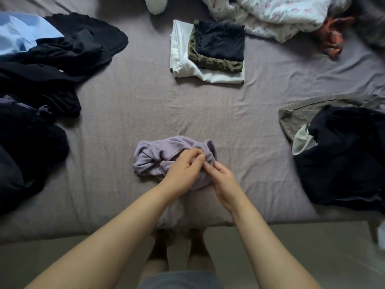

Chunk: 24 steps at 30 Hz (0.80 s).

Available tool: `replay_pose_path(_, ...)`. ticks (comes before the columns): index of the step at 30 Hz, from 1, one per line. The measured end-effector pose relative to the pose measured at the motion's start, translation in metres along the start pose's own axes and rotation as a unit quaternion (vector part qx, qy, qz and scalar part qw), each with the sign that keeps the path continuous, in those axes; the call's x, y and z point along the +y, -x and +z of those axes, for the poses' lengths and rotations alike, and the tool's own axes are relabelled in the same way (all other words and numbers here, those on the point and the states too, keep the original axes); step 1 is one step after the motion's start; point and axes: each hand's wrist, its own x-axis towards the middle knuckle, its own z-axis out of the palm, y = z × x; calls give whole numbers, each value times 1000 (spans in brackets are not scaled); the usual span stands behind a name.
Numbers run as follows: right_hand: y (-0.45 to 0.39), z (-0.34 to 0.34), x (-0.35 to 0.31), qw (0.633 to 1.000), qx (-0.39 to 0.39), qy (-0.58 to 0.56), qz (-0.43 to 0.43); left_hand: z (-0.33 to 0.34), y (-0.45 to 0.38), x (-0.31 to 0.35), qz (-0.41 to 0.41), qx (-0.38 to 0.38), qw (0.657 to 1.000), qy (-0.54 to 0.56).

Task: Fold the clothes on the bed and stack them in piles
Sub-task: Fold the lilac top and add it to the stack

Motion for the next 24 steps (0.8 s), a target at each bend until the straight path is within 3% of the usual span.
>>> replay_pose_path(5, 4, -29, -24, 994, 83, 65, -26, -12, -2, -29, 11, -9, 978, -210)
replay_pose_path(9, 4, -60, -40, 967, 191, 154, -70, -20, -18, -68, -71, 5, 946, -315)
replay_pose_path(11, -1, -80, -39, 928, 287, 224, -81, -21, -31, -83, -96, 22, 942, -321)
replay_pose_path(14, -17, -109, -24, 831, 408, 372, -60, -17, -54, -92, -78, 64, 930, -355)
replay_pose_path(15, -25, -115, -17, 816, 410, 404, -56, -15, -61, -93, -75, 69, 921, -376)
replay_pose_path(20, -68, -109, 7, 810, 256, 518, -101, -12, -88, -105, -124, 42, 886, -445)
replay_pose_path(24, -100, -108, 3, 817, 222, 532, -21, -18, -90, -107, -70, 89, 882, -458)
